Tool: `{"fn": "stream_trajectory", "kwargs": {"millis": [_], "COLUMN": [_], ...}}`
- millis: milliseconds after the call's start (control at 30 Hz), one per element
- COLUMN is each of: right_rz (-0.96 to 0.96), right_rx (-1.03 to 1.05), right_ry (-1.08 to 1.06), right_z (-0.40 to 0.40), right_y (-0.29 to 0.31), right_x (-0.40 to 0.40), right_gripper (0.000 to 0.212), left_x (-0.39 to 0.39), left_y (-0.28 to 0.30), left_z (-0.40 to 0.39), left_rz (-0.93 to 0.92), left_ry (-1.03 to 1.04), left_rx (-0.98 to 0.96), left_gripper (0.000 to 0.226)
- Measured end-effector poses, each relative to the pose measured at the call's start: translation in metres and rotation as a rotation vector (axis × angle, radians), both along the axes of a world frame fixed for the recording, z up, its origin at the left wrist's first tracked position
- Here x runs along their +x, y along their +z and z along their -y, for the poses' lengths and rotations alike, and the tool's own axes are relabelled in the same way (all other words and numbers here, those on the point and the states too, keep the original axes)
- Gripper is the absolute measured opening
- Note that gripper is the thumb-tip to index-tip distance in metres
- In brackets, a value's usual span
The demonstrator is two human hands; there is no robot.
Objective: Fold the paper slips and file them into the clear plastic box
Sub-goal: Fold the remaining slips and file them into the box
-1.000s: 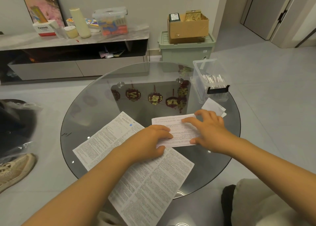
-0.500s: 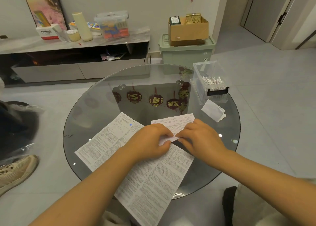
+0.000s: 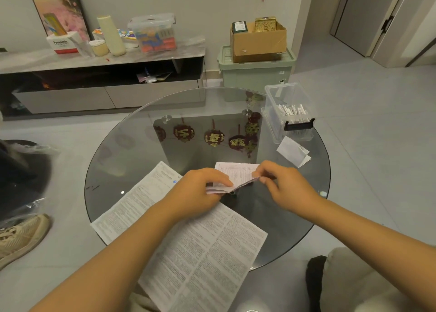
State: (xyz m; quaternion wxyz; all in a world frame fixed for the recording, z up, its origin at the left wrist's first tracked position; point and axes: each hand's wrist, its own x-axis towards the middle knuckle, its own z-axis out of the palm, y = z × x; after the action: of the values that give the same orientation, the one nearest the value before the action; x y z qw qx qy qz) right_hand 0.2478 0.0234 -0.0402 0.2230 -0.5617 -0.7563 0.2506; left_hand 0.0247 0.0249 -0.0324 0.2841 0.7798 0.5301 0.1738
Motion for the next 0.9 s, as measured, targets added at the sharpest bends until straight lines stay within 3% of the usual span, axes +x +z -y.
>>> {"fn": "stream_trajectory", "kwargs": {"millis": [67,233,400,600,700,800,900], "right_rz": [-0.018,0.081,0.161,0.286,0.256,0.287,0.384], "right_rx": [-0.039,-0.053,-0.002,-0.038,-0.066,-0.111,-0.072], "right_ry": [-0.002,-0.041,-0.128,-0.177,-0.168,-0.064,0.035], "right_z": [-0.001,-0.006,-0.007,-0.010,-0.014,-0.014,-0.011], "right_y": [0.001,-0.007,-0.013,-0.009,-0.004,0.000,0.000], "right_x": [0.000,-0.005,-0.010,-0.010,-0.006,-0.002,0.001], "right_gripper": [0.008,0.032,0.029,0.024,0.047,0.072,0.061], "left_x": [0.002,0.009,0.018,0.022,0.018,0.017,0.022], "left_y": [0.001,0.001,-0.006,-0.015,-0.015,-0.012,-0.008], "left_z": [0.000,-0.003,-0.007,-0.015,-0.019,-0.017,-0.010], "left_rz": [0.071,0.162,0.052,-0.021,-0.070,-0.120,-0.170], "left_ry": [0.071,0.223,0.272,0.337,0.370,0.349,0.248], "left_rx": [-0.034,-0.050,-0.076,-0.102,-0.115,-0.058,0.091], "left_gripper": [0.022,0.004,0.049,0.079,0.088,0.082,0.050]}}
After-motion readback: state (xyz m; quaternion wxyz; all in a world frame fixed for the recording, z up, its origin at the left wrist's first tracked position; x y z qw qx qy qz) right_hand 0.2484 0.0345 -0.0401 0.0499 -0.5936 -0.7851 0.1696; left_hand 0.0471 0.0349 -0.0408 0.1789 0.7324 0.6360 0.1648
